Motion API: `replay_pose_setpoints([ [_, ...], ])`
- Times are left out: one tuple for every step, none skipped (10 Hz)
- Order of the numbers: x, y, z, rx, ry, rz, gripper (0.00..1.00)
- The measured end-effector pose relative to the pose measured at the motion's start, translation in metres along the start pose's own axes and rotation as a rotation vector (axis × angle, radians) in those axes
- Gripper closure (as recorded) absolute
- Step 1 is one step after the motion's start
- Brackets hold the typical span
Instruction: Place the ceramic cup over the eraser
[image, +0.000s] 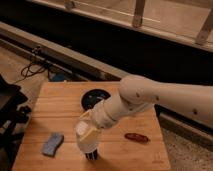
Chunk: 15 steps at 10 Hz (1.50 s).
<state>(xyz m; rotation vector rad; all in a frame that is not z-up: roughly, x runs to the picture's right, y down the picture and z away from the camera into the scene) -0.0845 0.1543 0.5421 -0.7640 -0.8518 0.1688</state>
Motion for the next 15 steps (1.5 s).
replay_pose_setpoints([
  [0.003,-0.001,-0.002,-0.003,0.007,0.001,0.51],
  [0.006,-0.001,-0.002,-0.006,0.011,0.005,0.53],
  [0.009,-0.001,-0.003,-0.010,0.014,0.009,0.51],
  [0.012,0.001,-0.003,-0.013,0.016,0.018,0.41],
  [0.015,0.003,-0.004,-0.015,0.017,0.025,0.32],
  [0.017,0.005,-0.004,-0.017,0.016,0.031,0.25],
  [0.019,0.007,-0.004,-0.019,0.015,0.038,0.20],
  [0.021,0.009,-0.004,-0.019,0.012,0.046,0.20],
  [0.022,0.010,-0.004,-0.020,0.010,0.050,0.20],
  [0.022,0.011,-0.002,-0.025,0.007,0.050,0.20],
  [0.022,0.012,-0.001,-0.029,0.004,0.049,0.20],
  [0.021,0.012,0.001,-0.034,0.001,0.045,0.20],
  [0.021,0.013,0.002,-0.038,-0.002,0.043,0.20],
  [0.020,0.013,0.003,-0.042,-0.002,0.038,0.20],
  [0.015,0.011,0.007,-0.051,0.008,0.030,0.20],
])
